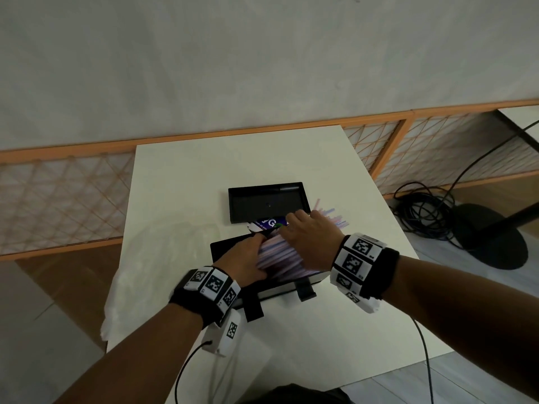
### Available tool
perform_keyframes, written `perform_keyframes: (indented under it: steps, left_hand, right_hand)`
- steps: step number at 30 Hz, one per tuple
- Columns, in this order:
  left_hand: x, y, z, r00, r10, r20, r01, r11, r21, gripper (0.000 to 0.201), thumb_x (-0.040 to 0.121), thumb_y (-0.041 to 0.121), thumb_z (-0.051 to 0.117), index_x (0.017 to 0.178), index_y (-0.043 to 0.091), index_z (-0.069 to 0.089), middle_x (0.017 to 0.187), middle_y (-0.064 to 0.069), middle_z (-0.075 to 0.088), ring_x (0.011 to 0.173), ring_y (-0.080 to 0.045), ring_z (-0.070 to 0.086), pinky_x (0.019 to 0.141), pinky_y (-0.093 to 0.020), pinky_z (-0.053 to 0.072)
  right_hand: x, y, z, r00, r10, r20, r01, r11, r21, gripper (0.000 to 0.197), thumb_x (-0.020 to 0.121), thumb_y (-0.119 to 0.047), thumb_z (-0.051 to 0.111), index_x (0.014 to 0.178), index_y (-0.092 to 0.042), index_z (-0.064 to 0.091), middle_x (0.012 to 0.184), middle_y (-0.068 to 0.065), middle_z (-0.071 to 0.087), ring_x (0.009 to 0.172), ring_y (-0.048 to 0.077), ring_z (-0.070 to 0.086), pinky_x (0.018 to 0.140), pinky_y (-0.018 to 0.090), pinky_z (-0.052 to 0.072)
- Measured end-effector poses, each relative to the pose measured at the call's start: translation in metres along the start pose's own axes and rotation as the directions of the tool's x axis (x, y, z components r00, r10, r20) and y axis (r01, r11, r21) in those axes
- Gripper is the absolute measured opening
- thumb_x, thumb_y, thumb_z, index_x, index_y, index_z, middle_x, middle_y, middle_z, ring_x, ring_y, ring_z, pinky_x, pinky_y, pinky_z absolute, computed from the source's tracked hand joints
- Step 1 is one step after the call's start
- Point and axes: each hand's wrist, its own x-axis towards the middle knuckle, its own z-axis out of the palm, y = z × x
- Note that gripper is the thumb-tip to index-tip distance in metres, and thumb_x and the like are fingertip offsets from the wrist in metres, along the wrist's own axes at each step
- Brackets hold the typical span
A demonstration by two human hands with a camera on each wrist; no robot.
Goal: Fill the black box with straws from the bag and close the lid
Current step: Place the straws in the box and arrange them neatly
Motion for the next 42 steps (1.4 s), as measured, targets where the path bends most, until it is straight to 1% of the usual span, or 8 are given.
perform_keyframes:
  steps: [4,8,13,17,25,31,38,42]
  left_hand:
    - [-0.001,-0.013,-0.005,0.995,-0.041,0.088,0.043,0.999,-0.025,0.066,0.07,0.03,0.07,0.128,0.02,0.041,0.121,-0.004,0.055,0.107,-0.021,0.056,0.096,-0.04,0.046]
    - [0.001,-0.02,-0.005,0.996,-0.022,0.084,0.023,1.0,-0.02,0.06,0.074,0.028,0.069,0.127,0.017,0.043,0.121,-0.008,0.055,0.108,-0.023,0.055,0.095,-0.036,0.046]
    - [0.002,-0.022,0.0,0.998,-0.035,0.055,0.036,0.999,-0.01,0.068,0.073,0.037,0.07,0.131,0.019,0.04,0.125,-0.008,0.049,0.112,-0.023,0.052,0.097,-0.033,0.043]
    - [0.0,-0.025,-0.003,0.999,-0.019,0.041,0.02,1.0,-0.021,0.073,0.073,0.037,0.07,0.136,0.02,0.037,0.131,-0.006,0.048,0.118,-0.022,0.049,0.1,-0.032,0.042]
    - [-0.001,-0.024,0.003,0.993,-0.027,0.116,0.021,0.998,0.06,0.083,0.067,0.035,0.073,0.137,0.018,0.031,0.128,-0.01,0.052,0.114,-0.026,0.054,0.098,-0.037,0.046]
    - [0.002,-0.025,0.01,0.984,-0.068,0.165,0.035,0.98,0.194,0.089,0.07,0.028,0.072,0.141,0.017,0.02,0.131,-0.013,0.045,0.117,-0.029,0.051,0.098,-0.04,0.046]
    - [0.002,-0.024,0.012,0.985,-0.079,0.15,0.045,0.976,0.214,0.081,0.071,0.026,0.069,0.138,0.015,0.025,0.129,-0.014,0.047,0.116,-0.031,0.052,0.097,-0.041,0.046]
    - [0.0,-0.025,0.014,0.992,-0.059,0.109,0.037,0.981,0.19,0.082,0.071,0.028,0.07,0.138,0.016,0.025,0.129,-0.014,0.049,0.114,-0.032,0.053,0.096,-0.044,0.047]
  right_hand:
    - [0.005,0.001,-0.002,0.997,-0.047,0.065,0.044,0.998,0.039,0.071,0.078,-0.036,0.066,0.138,-0.022,0.03,0.129,0.007,0.048,0.115,0.027,0.05,0.091,0.038,0.041]
    - [0.008,0.014,-0.014,0.982,-0.074,0.172,0.059,0.994,0.09,0.085,0.073,-0.042,0.07,0.143,-0.032,0.023,0.137,0.003,0.042,0.123,0.025,0.043,0.096,0.04,0.039]
    - [0.019,0.019,-0.028,0.954,-0.155,0.256,0.123,0.983,0.14,0.086,0.074,-0.031,0.071,0.145,-0.031,0.022,0.14,0.002,0.04,0.125,0.024,0.042,0.098,0.041,0.041]
    - [0.021,0.017,-0.024,0.956,-0.209,0.205,0.169,0.965,0.201,0.072,0.08,-0.041,0.061,0.143,-0.03,0.027,0.141,0.001,0.042,0.126,0.024,0.042,0.103,0.043,0.039]
    - [0.019,0.0,0.002,0.965,-0.127,0.229,0.132,0.991,-0.009,0.104,0.065,-0.036,0.08,0.145,-0.017,0.015,0.139,0.011,0.04,0.121,0.03,0.045,0.099,0.043,0.041]
    - [0.021,-0.012,0.007,0.986,-0.056,0.158,0.067,0.996,-0.065,0.078,0.082,-0.02,0.063,0.145,-0.017,0.017,0.127,0.021,0.049,0.114,0.037,0.05,0.095,0.044,0.039]
    - [0.027,-0.008,0.008,0.986,-0.113,0.124,0.124,0.989,-0.084,0.087,0.075,-0.028,0.071,0.143,-0.024,0.017,0.113,0.014,0.059,0.098,0.032,0.061,0.082,0.039,0.045]
    - [0.029,-0.005,0.014,0.987,-0.122,0.105,0.128,0.99,-0.058,0.074,0.079,-0.026,0.067,0.139,-0.023,0.023,0.104,0.011,0.063,0.091,0.031,0.064,0.076,0.038,0.049]
